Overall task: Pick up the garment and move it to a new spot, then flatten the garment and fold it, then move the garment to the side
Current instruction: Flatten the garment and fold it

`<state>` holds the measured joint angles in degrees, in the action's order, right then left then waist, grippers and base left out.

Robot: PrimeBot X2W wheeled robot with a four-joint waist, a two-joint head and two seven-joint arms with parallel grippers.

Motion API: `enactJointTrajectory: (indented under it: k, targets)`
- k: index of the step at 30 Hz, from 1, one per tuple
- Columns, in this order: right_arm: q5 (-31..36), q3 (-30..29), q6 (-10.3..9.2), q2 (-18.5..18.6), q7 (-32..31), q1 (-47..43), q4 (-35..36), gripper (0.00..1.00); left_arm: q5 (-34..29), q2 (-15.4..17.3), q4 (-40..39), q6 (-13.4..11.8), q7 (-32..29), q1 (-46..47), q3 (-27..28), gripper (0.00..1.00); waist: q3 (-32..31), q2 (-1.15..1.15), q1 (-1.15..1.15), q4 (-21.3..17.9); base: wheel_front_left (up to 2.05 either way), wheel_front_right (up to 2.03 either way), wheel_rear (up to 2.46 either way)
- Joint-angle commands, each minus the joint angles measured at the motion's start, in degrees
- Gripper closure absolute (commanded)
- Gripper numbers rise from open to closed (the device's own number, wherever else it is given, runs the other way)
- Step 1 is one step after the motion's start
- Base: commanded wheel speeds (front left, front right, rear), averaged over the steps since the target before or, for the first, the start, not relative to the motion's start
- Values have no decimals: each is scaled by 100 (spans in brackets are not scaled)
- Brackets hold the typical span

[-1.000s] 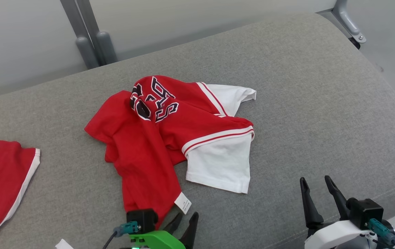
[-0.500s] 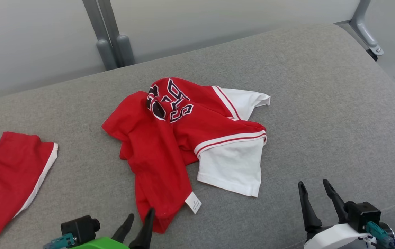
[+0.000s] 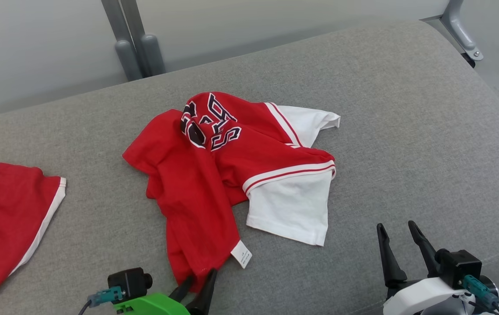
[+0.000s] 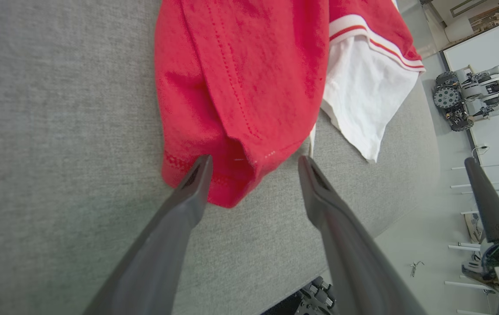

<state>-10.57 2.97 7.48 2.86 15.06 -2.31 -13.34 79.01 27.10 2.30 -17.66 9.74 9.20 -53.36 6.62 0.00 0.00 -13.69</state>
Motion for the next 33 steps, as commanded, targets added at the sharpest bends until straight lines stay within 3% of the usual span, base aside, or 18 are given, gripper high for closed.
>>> enactJointTrajectory:
  k: [1,2,3,4,10,15,21,22,23,24,28,33]
  targets:
    - [-37,-5,3,9,18,-17,7,0,-21,-35,37,106,-14,145,-9,38,32,0,0,-25,0,0,0]
    - [-41,-4,3,10,18,-7,5,0,-40,-50,68,166,-20,166,-28,60,43,0,0,-31,0,0,0]
    - [-50,-3,3,10,17,2,6,0,-60,-51,88,216,-21,185,-42,93,57,0,0,-36,0,0,0]
    - [-58,-2,3,9,17,10,7,0,-80,-56,102,251,-32,209,-61,100,68,0,0,-37,0,0,0]
    - [-102,-1,3,10,17,55,2,0,-334,-10,151,455,-208,389,-308,100,120,0,0,-3,0,0,0]
    - [-87,-37,3,10,17,69,8,0,-509,73,-259,665,-526,291,-749,100,137,0,0,17,0,0,0]
    - [-107,-40,3,9,17,84,-19,0,-431,-99,86,604,-603,159,-883,99,165,0,0,72,0,0,0]
    - [-108,-19,3,8,17,94,-23,0,-454,-136,257,625,-593,183,-900,69,170,0,0,77,0,0,0]
    - [-107,-7,3,9,17,104,-25,0,-458,-185,377,643,-566,198,-897,9,176,0,0,78,0,0,0]
    - [-104,7,2,10,17,118,-25,0,-430,-252,505,653,-552,207,-877,0,188,0,0,75,0,0,0]
    - [-51,-5,3,10,17,148,-19,0,-444,-230,808,562,-361,178,-756,0,193,0,0,21,0,0,0]
    - [-14,-107,3,9,17,41,7,0,-262,266,180,491,-121,-194,-487,0,153,0,0,-57,0,0,0]
